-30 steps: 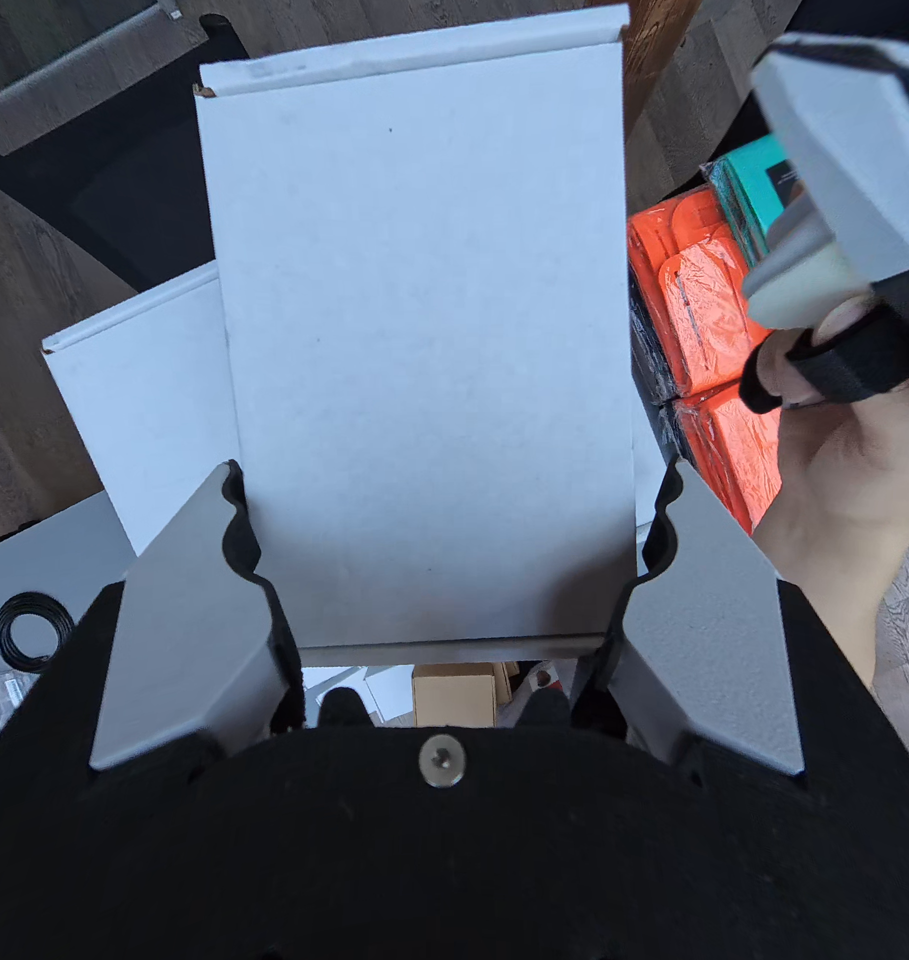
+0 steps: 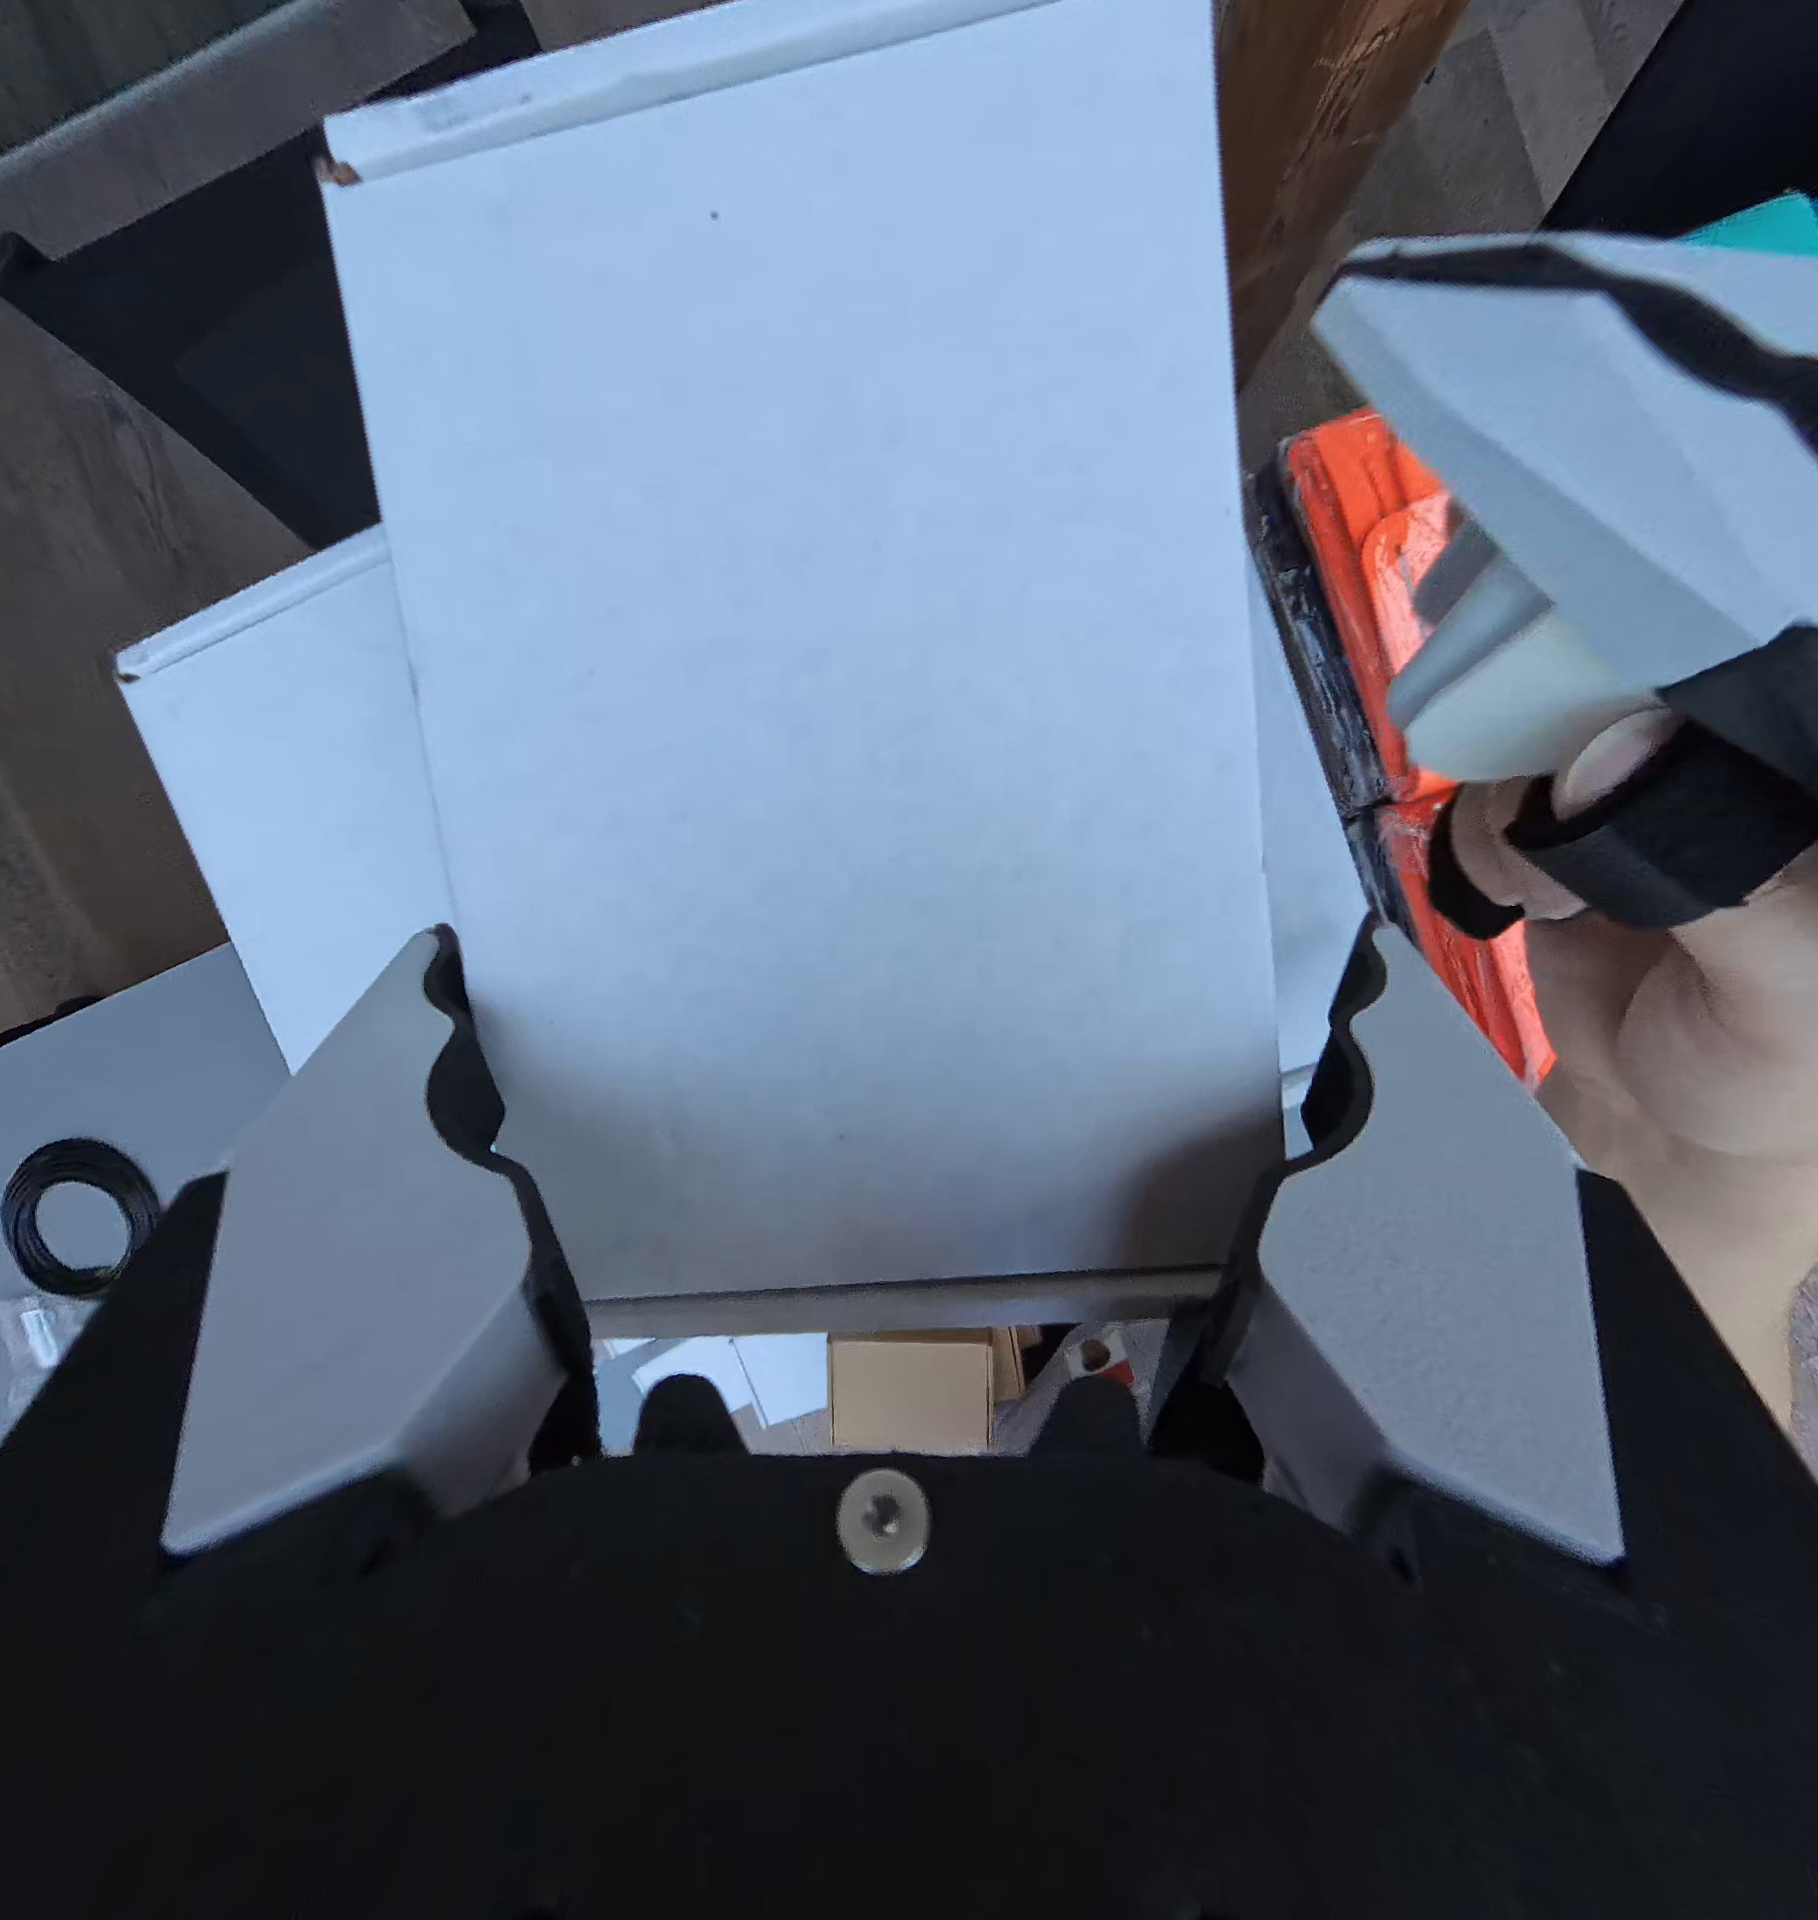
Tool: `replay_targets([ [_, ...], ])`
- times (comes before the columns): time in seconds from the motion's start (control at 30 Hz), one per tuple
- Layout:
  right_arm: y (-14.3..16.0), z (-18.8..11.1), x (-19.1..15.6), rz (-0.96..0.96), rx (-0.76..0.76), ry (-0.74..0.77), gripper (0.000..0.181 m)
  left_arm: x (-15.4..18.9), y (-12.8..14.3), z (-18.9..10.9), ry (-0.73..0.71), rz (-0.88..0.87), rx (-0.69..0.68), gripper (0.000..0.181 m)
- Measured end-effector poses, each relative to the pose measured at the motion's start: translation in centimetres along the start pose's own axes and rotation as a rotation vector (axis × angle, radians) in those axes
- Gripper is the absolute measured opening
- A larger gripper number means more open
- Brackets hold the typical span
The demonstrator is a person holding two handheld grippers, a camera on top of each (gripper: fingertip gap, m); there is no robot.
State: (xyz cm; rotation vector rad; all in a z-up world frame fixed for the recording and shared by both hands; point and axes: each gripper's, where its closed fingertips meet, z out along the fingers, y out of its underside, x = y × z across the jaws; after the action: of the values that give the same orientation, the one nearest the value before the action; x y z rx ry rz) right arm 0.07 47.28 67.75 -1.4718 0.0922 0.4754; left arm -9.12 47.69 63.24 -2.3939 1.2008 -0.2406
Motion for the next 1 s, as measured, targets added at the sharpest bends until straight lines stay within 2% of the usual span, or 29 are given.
replay_targets([
  [0.03, 0.9, 0.3, -1.0, 0.008, -0.055, -0.062, 0.0, 0.3, -0.1, -0.1, 0.015, 0.002, 0.011, 0.155],
  [0.07, 1.5, 0.4, -1.0, 0.007, -0.093, -0.058, 0.0, 0.2, -0.1, -0.2, 0.006, 0.004, 0.012, 0.154],
  [0.2, 1.9, 0.2, -0.5, -0.009, -0.097, -0.028, 0.0, 0.2, 0.1, -0.1, 0.002, 0.004, -0.001, 0.155],
  [0.27, 1.2, -0.7, -0.2, -0.009, -0.05, -0.007, 0.0, 0.4, 0.0, -0.2, 0.011, 0.004, 0.005, 0.155],
  [0.37, -0.8, -3.6, 0.2, -0.08, 0.117, 0.063, 0.007, 0.2, -0.1, -0.1, 0.0, 0.006, 0.007, 0.155],
  [0.43, -1.3, -6.3, -1.8, -0.189, 0.182, 0.028, 0.01, 0.3, -0.3, 0.0, 0.007, 0.002, 0.011, 0.155],
  [0.47, -1.2, -7.4, -3.2, -0.269, 0.199, 0.011, 0.011, 0.4, -0.3, 0.0, 0.01, 0.002, 0.014, 0.155],
  [0.53, 0.0, -9.5, -8.1, -0.539, 0.233, -0.083, 0.0, 0.4, -0.4, 0.1, 0.004, 0.006, 0.01, 0.155],
  [0.63, 4.8, -10.3, -16.2, -1.061, 0.223, -0.173, 0.002, 0.5, -0.3, 0.1, -0.005, 0.011, -0.007, 0.155],
  [0.67, 6.5, -9.9, -17.7, -1.258, 0.203, -0.131, 0.008, 0.6, -0.3, 0.1, -0.007, 0.014, -0.014, 0.156],
  [0.7, 7.6, -8.9, -18.4, -1.426, 0.179, -0.049, 0.023, 0.7, -0.2, 0.2, -0.011, 0.017, -0.019, 0.156],
  [0.77, 8.4, -6.5, -17.9, -1.597, 0.09, 0.122, 0.041, 0.7, -0.1, 0.3, -0.023, 0.025, -0.031, 0.157],
  [0.83, 7.9, -4.8, -17.7, -1.569, 0.064, 0.15, 0.048, 0.6, 0.1, 0.4, -0.043, 0.035, -0.048, 0.159],
  [0.9, 6.0, -3.9, -16.6, -1.48, 0.071, 0.239, 0.049, 0.6, 0.3, 0.4, -0.053, 0.041, -0.06, 0.159],
  [1.0, 3.9, -3.7, -16.9, -1.345, 0.145, 0.251, 0.038, 0.7, 0.5, 0.4, -0.051, 0.046, -0.083, 0.159],
])
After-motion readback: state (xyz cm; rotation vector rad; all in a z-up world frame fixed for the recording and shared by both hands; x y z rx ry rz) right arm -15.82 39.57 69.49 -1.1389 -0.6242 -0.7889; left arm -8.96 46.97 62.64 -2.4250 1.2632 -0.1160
